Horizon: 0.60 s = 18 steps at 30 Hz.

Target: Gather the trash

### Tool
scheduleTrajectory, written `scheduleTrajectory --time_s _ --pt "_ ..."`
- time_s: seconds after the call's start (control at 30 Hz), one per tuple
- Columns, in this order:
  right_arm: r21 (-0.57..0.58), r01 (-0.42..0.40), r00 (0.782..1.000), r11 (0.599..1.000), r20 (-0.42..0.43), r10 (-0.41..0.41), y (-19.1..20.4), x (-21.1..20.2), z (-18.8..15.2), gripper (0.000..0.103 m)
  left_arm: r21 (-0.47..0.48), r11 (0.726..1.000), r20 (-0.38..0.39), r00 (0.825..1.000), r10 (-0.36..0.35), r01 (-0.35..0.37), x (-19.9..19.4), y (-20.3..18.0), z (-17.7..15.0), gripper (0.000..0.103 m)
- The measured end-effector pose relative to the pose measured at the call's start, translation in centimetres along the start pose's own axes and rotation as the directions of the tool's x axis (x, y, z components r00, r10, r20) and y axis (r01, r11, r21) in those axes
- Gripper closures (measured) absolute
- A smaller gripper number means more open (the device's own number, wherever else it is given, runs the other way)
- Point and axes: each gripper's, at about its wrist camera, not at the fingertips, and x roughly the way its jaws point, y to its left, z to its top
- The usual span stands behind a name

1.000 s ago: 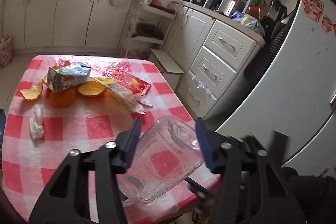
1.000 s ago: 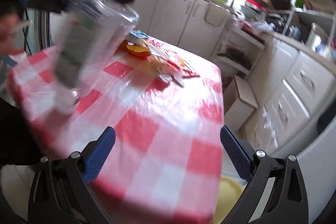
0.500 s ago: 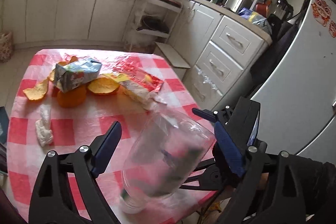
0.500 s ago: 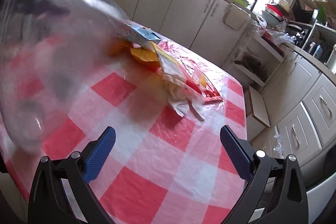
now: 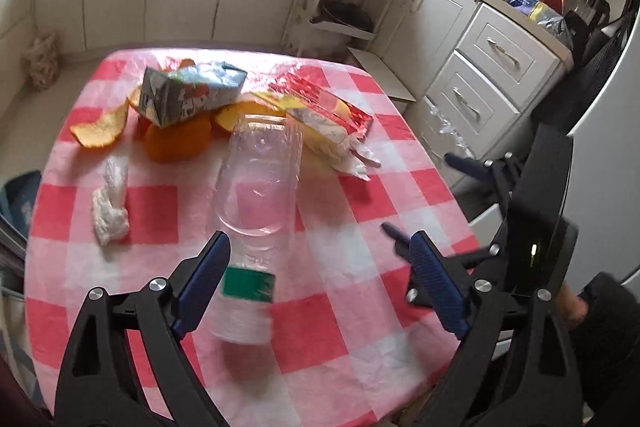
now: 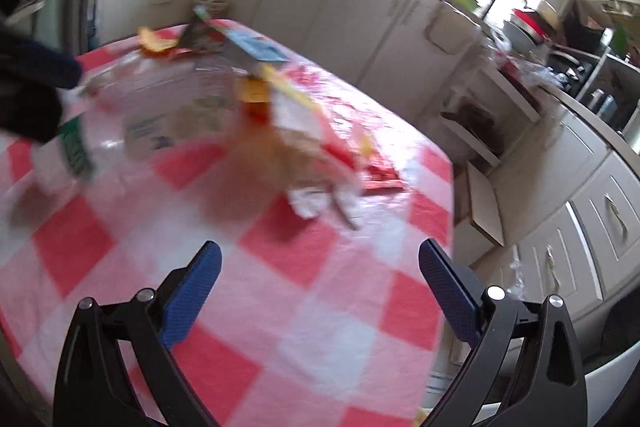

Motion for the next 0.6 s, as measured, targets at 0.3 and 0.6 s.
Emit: scheduleTrajectory --time_s 0.3,0.6 --pt "-0.132 0.032 0.997 0.991 0.069 -0.023 1.7 2.4 3.9 0.008 -0.064 0.978 -0.068 0.979 0.195 -0.199 3.0 1.5 0.8 0.016" --pt "-0.166 0.028 0.998 0.986 0.067 -0.017 2.5 6.1 6.8 0.083 -0.15 0.969 -0.057 0.98 0.19 -0.196 3.0 3.0 1.6 0.016"
